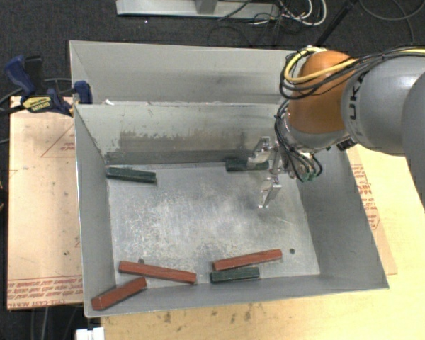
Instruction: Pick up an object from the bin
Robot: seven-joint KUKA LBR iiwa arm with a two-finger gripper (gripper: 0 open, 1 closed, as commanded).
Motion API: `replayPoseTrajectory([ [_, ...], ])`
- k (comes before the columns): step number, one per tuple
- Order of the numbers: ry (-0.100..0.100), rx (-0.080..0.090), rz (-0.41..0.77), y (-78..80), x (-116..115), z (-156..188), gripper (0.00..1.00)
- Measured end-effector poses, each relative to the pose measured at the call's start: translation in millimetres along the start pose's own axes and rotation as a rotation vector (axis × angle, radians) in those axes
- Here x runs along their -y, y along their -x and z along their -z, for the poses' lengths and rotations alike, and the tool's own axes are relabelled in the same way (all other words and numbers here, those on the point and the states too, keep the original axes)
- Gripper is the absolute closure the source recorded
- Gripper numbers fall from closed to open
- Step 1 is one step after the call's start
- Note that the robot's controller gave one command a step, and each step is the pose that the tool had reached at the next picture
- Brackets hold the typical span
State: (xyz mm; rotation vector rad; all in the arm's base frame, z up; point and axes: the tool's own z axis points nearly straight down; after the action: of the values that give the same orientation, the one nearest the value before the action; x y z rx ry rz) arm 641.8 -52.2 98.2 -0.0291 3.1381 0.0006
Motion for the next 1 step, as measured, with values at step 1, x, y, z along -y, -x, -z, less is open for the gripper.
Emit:
replayPoseTrajectory([
  [1,0.000,0.000,0.000,0.0,0.0,-0.1,0.00],
])
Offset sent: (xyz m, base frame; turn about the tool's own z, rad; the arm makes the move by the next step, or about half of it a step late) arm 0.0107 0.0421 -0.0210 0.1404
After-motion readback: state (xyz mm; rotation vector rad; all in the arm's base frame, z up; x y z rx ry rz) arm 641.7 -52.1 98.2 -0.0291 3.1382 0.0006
